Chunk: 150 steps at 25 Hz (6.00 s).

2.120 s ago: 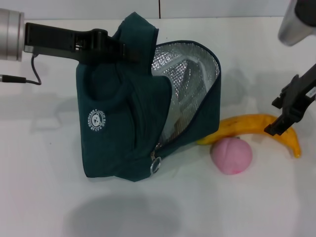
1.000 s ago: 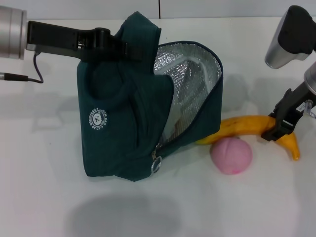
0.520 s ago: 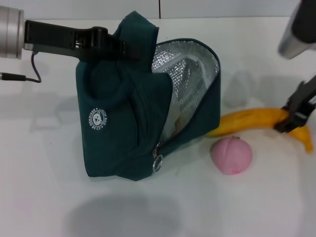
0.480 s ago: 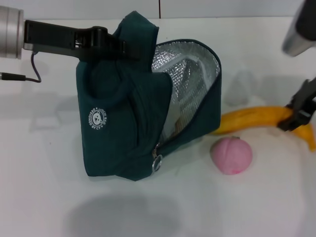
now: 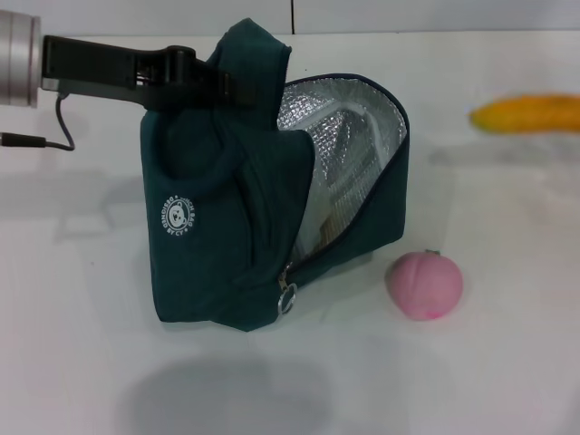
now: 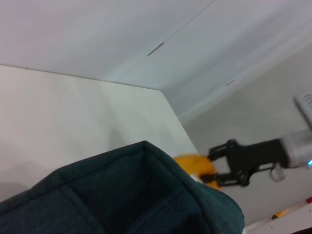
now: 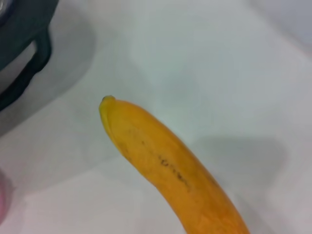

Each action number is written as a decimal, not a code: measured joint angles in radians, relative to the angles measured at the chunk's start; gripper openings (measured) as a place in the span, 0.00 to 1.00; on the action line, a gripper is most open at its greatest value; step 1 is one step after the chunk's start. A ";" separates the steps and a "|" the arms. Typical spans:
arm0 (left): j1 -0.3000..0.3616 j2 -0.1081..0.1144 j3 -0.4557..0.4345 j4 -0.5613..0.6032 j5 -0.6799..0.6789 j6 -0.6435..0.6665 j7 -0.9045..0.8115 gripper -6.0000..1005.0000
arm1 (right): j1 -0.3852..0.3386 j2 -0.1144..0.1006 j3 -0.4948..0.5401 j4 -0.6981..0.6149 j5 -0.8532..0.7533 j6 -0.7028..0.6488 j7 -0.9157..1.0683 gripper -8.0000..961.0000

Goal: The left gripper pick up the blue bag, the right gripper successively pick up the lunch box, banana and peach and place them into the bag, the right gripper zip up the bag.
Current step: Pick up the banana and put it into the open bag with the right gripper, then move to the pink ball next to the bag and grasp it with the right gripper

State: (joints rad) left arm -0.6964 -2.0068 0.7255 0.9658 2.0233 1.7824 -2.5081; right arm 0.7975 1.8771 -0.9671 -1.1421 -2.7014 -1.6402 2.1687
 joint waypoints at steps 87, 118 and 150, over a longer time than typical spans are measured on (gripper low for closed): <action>-0.026 -0.010 0.001 -0.078 -0.031 -0.049 0.068 0.07 | 0.314 0.145 -0.422 -0.059 0.274 0.159 -0.016 0.61; 0.002 0.001 0.001 -0.130 -0.043 -0.048 0.083 0.08 | 0.027 0.131 -0.046 -0.173 0.294 -0.300 0.193 0.66; 0.001 -0.003 0.003 -0.130 -0.040 -0.049 0.088 0.08 | 0.087 0.147 -0.414 0.100 0.264 -0.050 0.207 0.66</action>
State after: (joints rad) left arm -0.6957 -2.0095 0.7285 0.8360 1.9837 1.7333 -2.4204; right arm 0.8842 2.0243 -1.3809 -1.0424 -2.4373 -1.6900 2.3754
